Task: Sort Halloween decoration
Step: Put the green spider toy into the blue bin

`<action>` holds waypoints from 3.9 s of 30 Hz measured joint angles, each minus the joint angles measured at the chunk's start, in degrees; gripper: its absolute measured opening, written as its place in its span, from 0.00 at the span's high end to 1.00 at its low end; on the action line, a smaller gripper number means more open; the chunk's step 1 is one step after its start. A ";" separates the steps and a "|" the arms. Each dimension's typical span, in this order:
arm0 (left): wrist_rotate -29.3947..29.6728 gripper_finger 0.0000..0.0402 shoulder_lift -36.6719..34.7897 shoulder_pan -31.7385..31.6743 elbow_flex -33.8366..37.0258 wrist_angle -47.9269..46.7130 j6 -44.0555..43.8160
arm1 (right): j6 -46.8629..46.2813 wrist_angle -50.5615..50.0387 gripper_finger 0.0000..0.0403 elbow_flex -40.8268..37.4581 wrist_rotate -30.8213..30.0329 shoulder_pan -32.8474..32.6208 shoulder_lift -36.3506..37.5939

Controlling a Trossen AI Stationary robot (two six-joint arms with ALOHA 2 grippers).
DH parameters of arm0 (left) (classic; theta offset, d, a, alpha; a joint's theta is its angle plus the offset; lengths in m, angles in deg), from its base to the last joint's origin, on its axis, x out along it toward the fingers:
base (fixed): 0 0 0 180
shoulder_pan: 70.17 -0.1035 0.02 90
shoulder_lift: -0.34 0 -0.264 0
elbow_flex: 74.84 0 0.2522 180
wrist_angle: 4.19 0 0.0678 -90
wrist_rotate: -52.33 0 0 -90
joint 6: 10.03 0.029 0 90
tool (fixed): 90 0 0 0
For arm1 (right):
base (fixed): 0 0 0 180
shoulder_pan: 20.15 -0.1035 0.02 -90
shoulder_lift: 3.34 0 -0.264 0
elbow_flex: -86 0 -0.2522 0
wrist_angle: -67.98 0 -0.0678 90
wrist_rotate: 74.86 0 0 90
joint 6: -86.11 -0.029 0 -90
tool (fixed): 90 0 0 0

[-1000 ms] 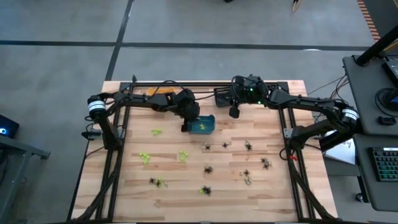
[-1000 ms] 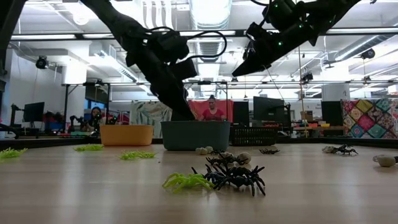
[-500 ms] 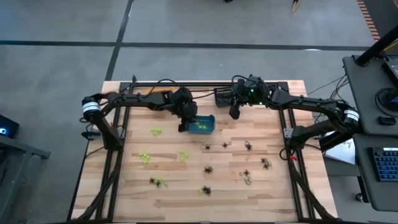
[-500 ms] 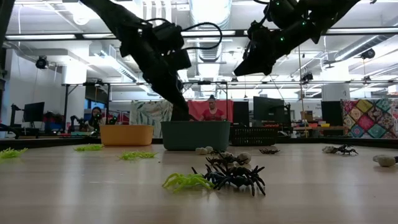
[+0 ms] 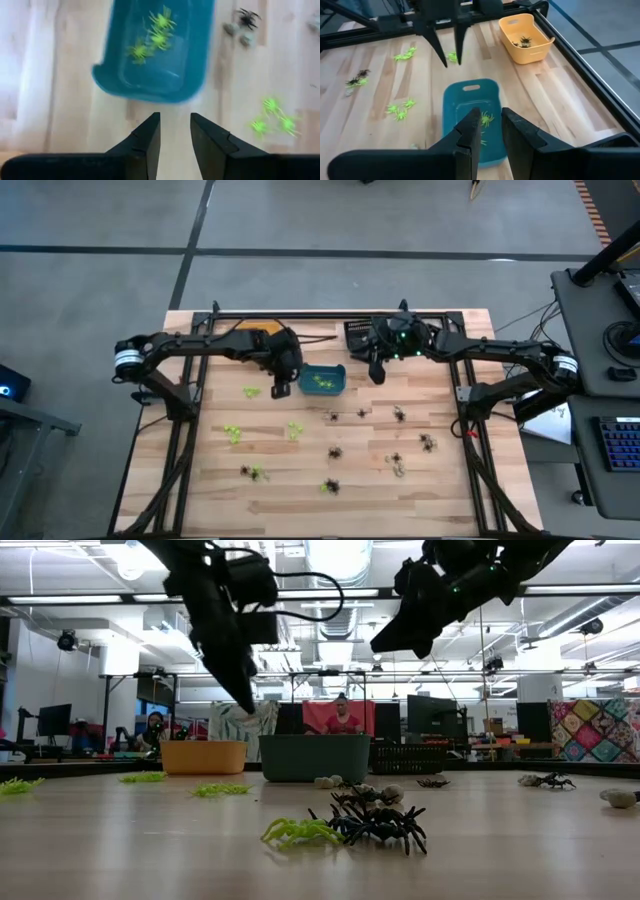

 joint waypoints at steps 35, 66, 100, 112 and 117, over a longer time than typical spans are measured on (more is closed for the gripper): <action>7.69 0.79 -2.01 2.29 17.18 -14.34 -30.34 | -2.11 0.49 0.83 0.00 -0.20 -0.49 0.00; 9.69 0.91 -1.02 2.40 20.79 -6.95 -31.68 | -1.96 0.96 0.83 0.00 -0.22 -0.49 -0.02; 2.45 1.00 -26.57 4.39 18.75 3.25 -19.94 | -0.48 0.86 0.83 0.00 -0.20 -1.13 -0.02; -0.20 1.00 -19.05 4.31 18.75 34.89 -9.08 | 0.40 0.69 0.83 0.00 -0.20 -1.13 -0.02; -0.17 1.00 -10.67 3.88 18.75 42.48 -9.03 | 0.28 -0.30 0.83 -0.02 -0.20 -1.13 -0.02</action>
